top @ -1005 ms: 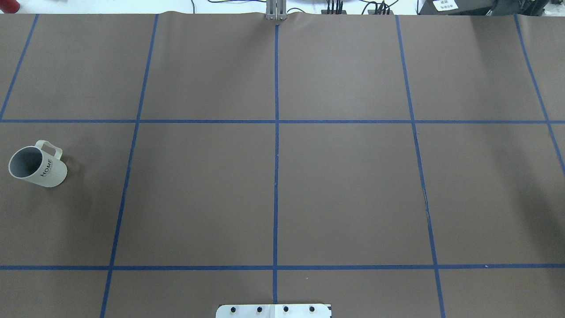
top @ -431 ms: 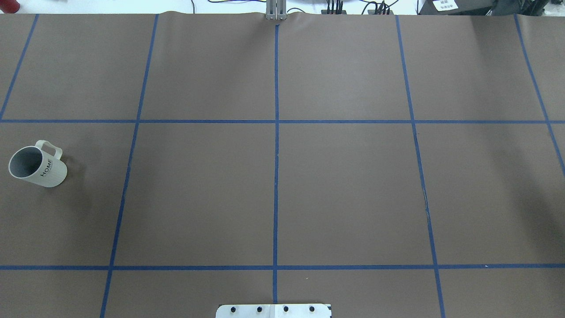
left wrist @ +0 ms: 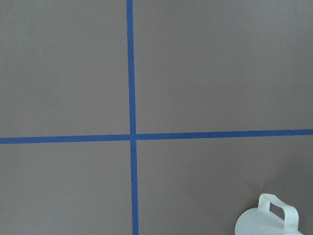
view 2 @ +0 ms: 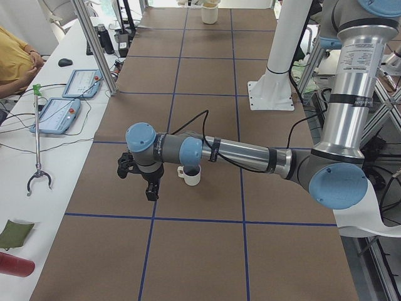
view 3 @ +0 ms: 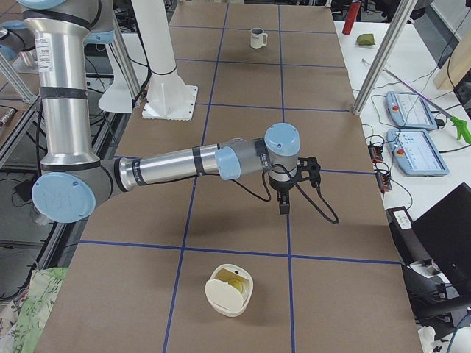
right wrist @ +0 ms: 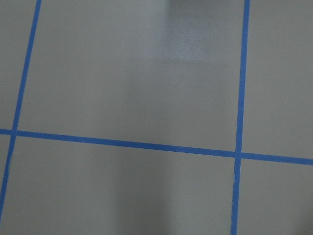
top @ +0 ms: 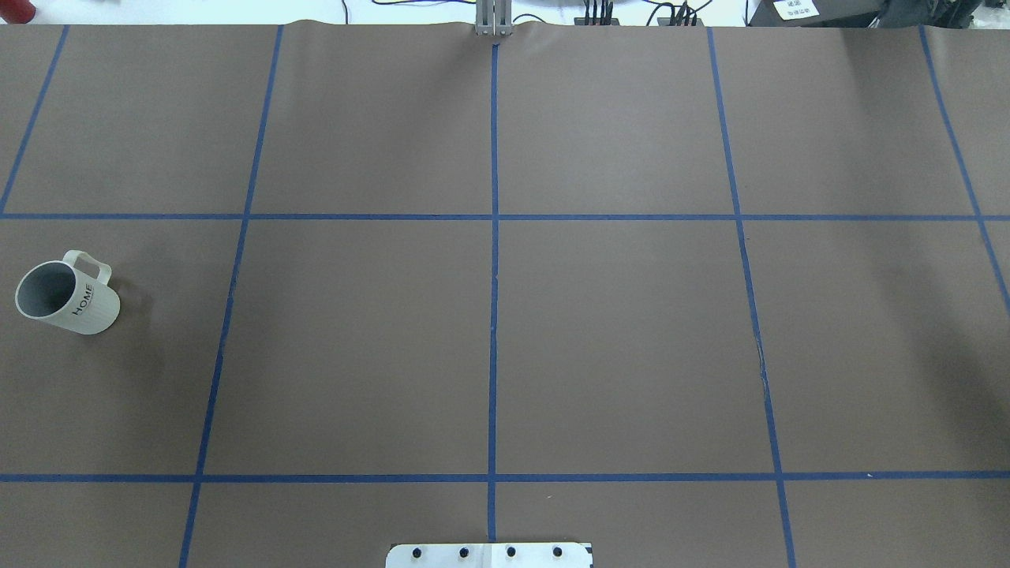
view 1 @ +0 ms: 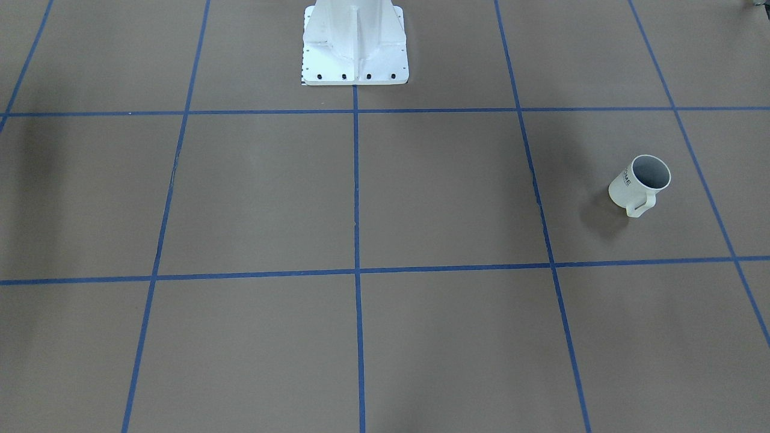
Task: Left arm hands cup to right arm to dump lemon
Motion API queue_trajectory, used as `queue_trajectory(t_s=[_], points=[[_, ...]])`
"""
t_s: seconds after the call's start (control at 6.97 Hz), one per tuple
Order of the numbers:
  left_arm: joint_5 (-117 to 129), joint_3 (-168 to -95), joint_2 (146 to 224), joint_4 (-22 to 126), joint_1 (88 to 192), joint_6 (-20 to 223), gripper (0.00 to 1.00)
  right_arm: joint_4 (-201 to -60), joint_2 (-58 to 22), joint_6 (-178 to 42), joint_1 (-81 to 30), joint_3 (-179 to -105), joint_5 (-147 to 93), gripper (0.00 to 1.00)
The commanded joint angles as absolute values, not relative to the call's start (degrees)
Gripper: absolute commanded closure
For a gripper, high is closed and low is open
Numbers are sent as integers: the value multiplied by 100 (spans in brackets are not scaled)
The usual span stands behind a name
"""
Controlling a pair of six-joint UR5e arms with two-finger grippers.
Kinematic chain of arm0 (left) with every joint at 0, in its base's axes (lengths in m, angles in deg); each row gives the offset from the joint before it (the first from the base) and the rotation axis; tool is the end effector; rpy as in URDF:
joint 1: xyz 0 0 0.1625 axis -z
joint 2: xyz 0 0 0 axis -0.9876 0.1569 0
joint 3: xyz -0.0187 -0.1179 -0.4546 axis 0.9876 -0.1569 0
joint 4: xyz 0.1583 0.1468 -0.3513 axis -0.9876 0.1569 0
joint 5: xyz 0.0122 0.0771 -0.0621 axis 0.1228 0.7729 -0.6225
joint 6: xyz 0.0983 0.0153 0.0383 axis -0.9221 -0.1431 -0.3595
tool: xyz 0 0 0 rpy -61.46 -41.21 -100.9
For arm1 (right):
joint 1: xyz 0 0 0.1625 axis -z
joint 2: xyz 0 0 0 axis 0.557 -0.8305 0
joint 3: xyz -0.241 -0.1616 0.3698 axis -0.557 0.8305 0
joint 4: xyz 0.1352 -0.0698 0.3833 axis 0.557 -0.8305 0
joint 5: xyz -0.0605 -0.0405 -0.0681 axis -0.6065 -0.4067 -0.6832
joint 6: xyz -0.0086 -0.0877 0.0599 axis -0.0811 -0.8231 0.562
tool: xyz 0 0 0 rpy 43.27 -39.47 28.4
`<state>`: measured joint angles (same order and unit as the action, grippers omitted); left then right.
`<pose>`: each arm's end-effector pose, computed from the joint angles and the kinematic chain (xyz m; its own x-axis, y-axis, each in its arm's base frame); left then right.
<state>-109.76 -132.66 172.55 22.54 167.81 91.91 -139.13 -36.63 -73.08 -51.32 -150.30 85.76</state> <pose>-0.0247 -0.5537 0.6262 0.6774 0.0306 -0.7350 0.0039 0.9990 0.0452 0.0133 -0.5130 0.5860 0.6753 -0.0818 0.7330 -0.0548 0.9855 0.1605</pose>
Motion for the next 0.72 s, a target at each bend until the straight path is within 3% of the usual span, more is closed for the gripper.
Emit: queue_trajectory(t_s=[0.0,0.57], points=[[-10976,-13271,17258,2262,16781,9194,0,-13736,-3680,-7311,-5132,-15004,8547,0],[-10968,-13411,17293,2254,16772,9212,0,-13717,-3663,-7311,-5132,-14977,8547,0]])
